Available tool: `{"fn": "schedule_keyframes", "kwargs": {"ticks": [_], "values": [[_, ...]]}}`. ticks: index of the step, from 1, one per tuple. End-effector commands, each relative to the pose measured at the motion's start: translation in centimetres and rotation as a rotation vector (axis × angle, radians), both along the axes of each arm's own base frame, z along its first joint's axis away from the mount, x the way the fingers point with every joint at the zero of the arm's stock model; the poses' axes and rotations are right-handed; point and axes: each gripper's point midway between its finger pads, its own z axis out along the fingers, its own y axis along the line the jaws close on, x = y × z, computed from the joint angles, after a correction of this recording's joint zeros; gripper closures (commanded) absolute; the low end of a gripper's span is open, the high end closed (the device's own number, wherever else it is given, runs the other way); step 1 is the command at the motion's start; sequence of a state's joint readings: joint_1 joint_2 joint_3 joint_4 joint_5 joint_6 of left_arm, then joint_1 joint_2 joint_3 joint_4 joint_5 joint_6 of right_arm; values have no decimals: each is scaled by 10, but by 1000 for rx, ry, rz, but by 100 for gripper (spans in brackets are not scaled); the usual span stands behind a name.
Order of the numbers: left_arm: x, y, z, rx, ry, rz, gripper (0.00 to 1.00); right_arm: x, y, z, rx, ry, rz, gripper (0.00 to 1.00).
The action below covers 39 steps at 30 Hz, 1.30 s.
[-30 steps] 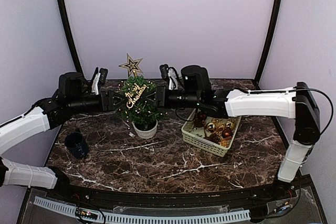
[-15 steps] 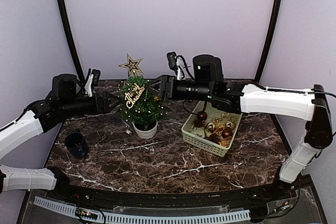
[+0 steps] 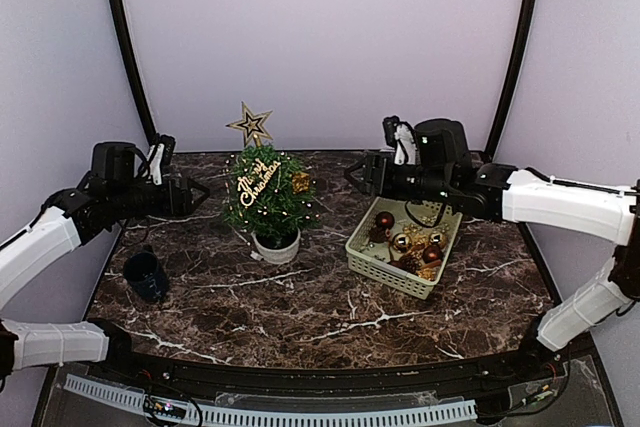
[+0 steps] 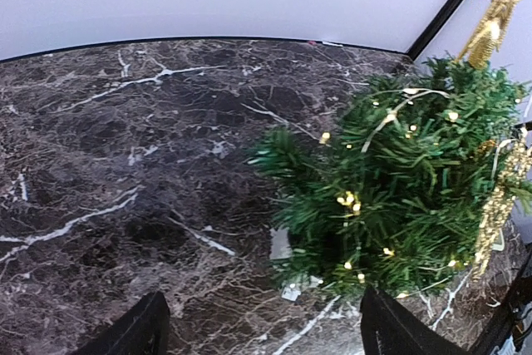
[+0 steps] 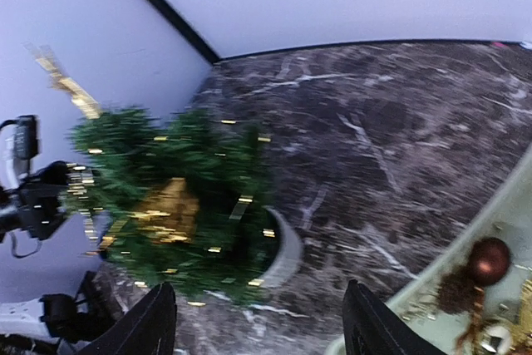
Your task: Decorate the small christmas tree
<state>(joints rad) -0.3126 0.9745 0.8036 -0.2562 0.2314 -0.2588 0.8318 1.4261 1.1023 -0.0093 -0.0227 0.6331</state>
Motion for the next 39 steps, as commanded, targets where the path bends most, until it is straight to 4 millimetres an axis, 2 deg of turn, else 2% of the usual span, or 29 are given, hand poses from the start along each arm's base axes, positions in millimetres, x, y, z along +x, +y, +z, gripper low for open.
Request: {"fn": "schedule_keyframes", "kwargs": {"ticks": [1,2,5,8,13,18,19,27,33,39], "values": [[7,27,-1,42,-15,17,18,28,-78,-51,-161,108,-208,31],[9,31,-2,42,-13,18,18,32,-94,-63,-188,135,-242,32],[18,61,-4,44,-14,97,18,44,-132,-90,-270,195,-307,34],[24,84,-3,70,-39,167,18,49,-146,-108,-376,220,-290,39],[33,108,-7,125,-60,251,18,52,-122,-126,-474,205,-90,50],[37,110,-17,132,-29,246,18,67,-101,-145,-490,231,-7,55],[37,109,-19,132,-22,243,18,69,-97,-154,-492,251,5,56],[39,108,-25,133,-4,232,18,72,-79,-184,-496,317,56,55],[39,106,-27,128,4,221,18,68,-69,-196,-496,338,66,54],[38,107,-24,134,-6,220,18,61,-53,-208,-503,356,98,46]]}}
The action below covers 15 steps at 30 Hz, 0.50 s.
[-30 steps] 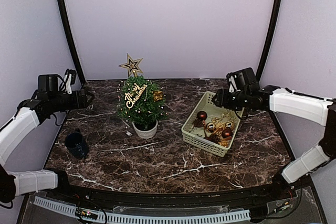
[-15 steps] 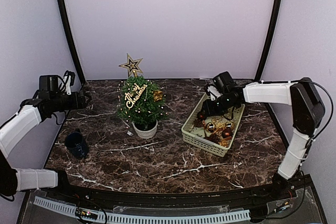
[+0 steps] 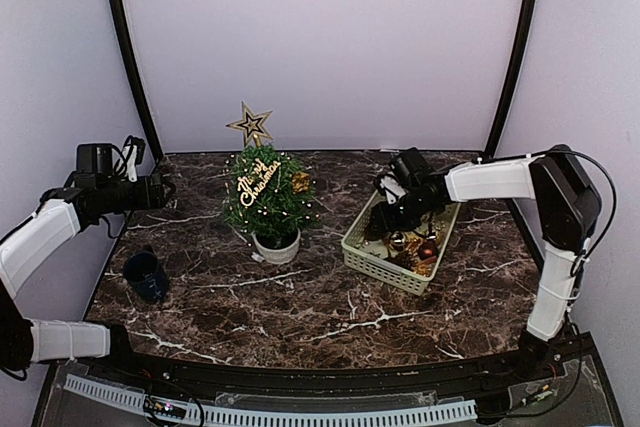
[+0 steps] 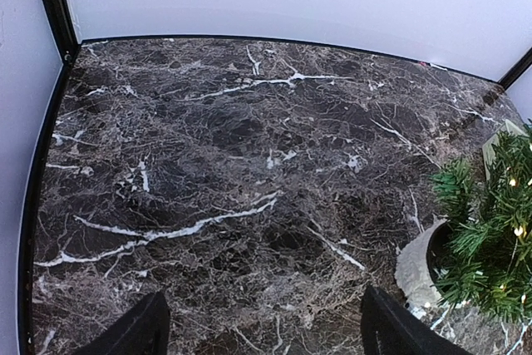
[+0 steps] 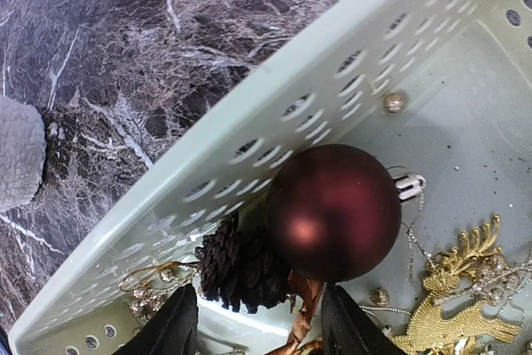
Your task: Decorate the small christmas tree
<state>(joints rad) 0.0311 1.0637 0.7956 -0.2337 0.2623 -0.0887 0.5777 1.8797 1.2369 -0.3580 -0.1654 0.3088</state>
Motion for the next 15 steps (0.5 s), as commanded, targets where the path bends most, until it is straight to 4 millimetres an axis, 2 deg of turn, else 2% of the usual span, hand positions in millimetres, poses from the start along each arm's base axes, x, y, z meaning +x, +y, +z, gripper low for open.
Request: {"fn": "schedule_keyframes", "kwargs": {"ticks": [1,7,15], "values": [[-2,1,3,12,-22,-11,18,1,19,0,23,-8,23,45],[-3,0,3,11,-20,-19,18,6,18,-3,10,-33,-5,41],[-4,-4,4,-6,-27,-36,18,21,19,-5,-13,-79,-47,47]]}}
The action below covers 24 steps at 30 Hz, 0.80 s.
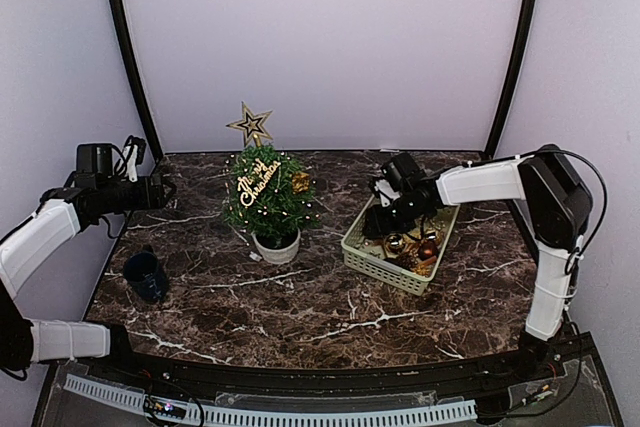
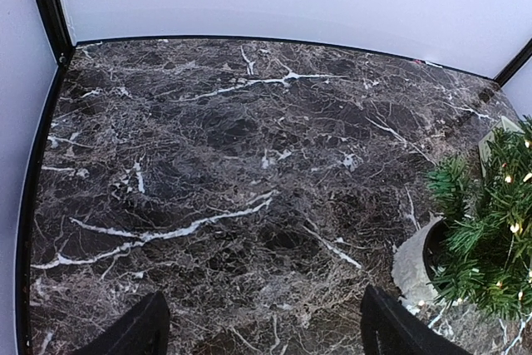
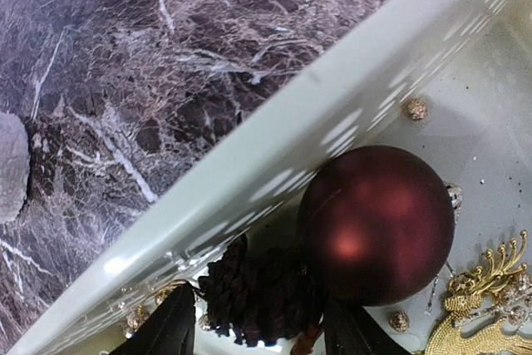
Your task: Decorate the small christmas tree
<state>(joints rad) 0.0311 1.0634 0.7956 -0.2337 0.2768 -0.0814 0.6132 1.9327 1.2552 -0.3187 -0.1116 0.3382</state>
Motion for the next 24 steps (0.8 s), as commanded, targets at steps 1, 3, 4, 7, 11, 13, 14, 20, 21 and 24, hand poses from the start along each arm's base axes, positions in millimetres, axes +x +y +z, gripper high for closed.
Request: {"fn": "schedule_keyframes", "kwargs": {"ticks": [1,3,4,7,11,13,14,20,21,24], "values": [[-3,-2,4,-6,-25,-21,18,17,7,9,13,-68,-34,49],[-3,-3,4,-8,-26,-23,18,18,7,13,19,-79,-40,51],[-3,-3,4,-8,-27,-24,18,18,6,15,22,-83,-43,52],[-4,-8,4,-21,-32,-51,18,17,5,24,40,-100,-48,55],[-6,-20,8,-50,-52,-124,18,13,2,36,51,-120,-56,56],[-9,-30,11,-80,-62,-181,19,12,-1,43,57,-135,-61,58],[-11,-37,13,-101,-72,-217,19,13,-3,48,63,-141,-66,58],[-14,-46,16,-135,-80,-274,19,6,-14,64,105,-150,-80,64],[-15,-47,16,-136,-81,-277,19,3,-15,65,111,-149,-82,64],[-17,-52,17,-155,-82,-306,20,-6,-24,64,102,-142,-94,63]]}}
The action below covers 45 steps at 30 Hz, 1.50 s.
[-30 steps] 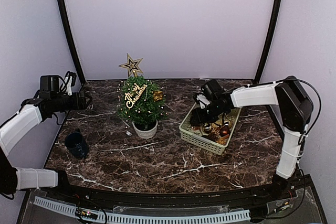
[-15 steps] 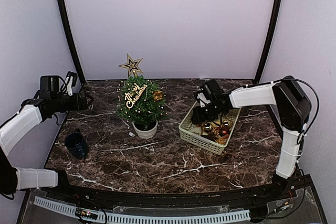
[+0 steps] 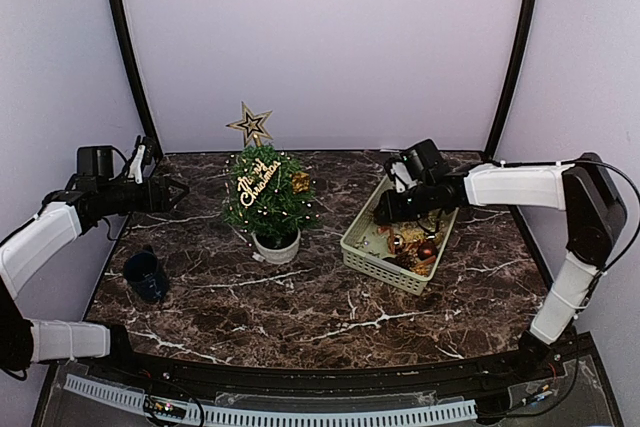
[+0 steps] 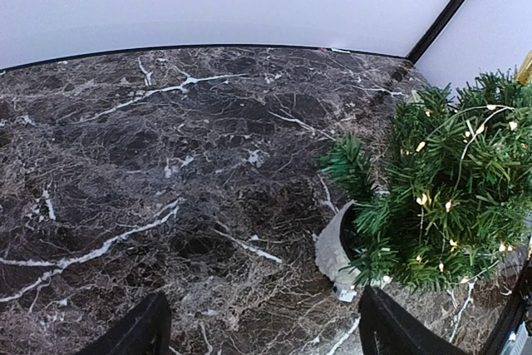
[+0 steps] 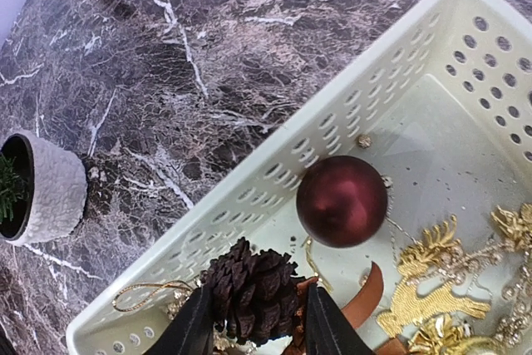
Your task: Decorate the small christmas tree
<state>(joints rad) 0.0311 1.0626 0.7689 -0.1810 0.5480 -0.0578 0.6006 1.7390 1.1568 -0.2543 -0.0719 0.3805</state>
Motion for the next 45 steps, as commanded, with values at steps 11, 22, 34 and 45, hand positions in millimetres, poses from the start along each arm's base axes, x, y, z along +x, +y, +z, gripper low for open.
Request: {"fn": "schedule_keyframes", "kwargs": {"ticks": [11,22,34,45], "values": [[-8,-14,6,-45,-27,-94,20,-16,-54,-10,-131,17,-180,35],[-6,-11,5,-36,-26,-80,20,-10,-14,13,-132,-25,47,49],[-7,-14,2,-48,-15,-95,20,20,16,-30,-83,56,80,56],[-4,-14,-2,-49,1,-93,20,28,17,-48,-97,58,61,56]]}}
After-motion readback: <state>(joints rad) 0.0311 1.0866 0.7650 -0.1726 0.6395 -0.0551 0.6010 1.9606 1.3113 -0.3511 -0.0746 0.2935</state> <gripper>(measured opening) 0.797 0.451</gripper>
